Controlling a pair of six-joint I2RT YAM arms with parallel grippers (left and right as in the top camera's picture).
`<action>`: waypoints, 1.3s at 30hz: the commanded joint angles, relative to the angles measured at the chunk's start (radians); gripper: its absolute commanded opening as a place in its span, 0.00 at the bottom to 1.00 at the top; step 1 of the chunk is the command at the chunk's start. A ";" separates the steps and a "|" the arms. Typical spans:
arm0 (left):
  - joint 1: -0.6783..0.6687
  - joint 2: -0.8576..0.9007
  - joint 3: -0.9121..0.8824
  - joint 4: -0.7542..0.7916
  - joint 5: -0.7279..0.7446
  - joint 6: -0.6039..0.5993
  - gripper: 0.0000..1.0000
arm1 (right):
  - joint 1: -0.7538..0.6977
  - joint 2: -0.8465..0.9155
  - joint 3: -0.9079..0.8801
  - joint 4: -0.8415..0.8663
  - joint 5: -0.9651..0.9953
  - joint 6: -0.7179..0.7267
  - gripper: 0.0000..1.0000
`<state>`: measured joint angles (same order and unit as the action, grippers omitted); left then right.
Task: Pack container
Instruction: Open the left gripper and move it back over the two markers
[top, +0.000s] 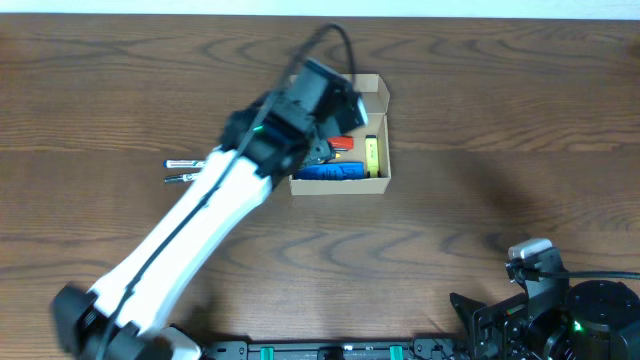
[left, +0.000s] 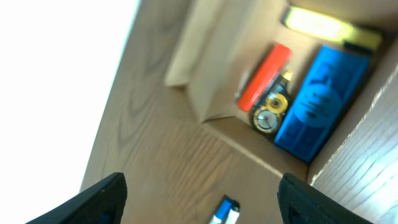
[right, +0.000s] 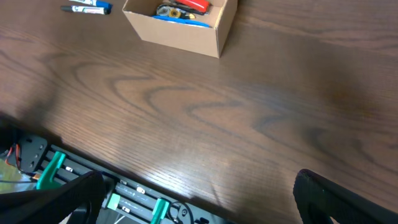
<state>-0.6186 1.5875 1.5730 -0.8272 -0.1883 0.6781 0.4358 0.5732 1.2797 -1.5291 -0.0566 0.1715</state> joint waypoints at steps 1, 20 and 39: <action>0.047 -0.065 0.016 -0.032 -0.017 -0.324 0.78 | -0.003 -0.001 0.002 -0.001 -0.007 -0.009 0.99; 0.392 -0.042 -0.023 -0.353 0.027 -1.611 0.78 | -0.003 -0.001 0.002 -0.002 -0.007 -0.008 0.99; 0.411 0.074 -0.117 -0.309 0.103 -2.014 0.95 | -0.003 -0.001 0.002 -0.002 -0.007 -0.009 0.99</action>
<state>-0.2111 1.6421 1.4551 -1.1275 -0.0898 -1.2633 0.4358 0.5732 1.2797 -1.5291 -0.0570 0.1715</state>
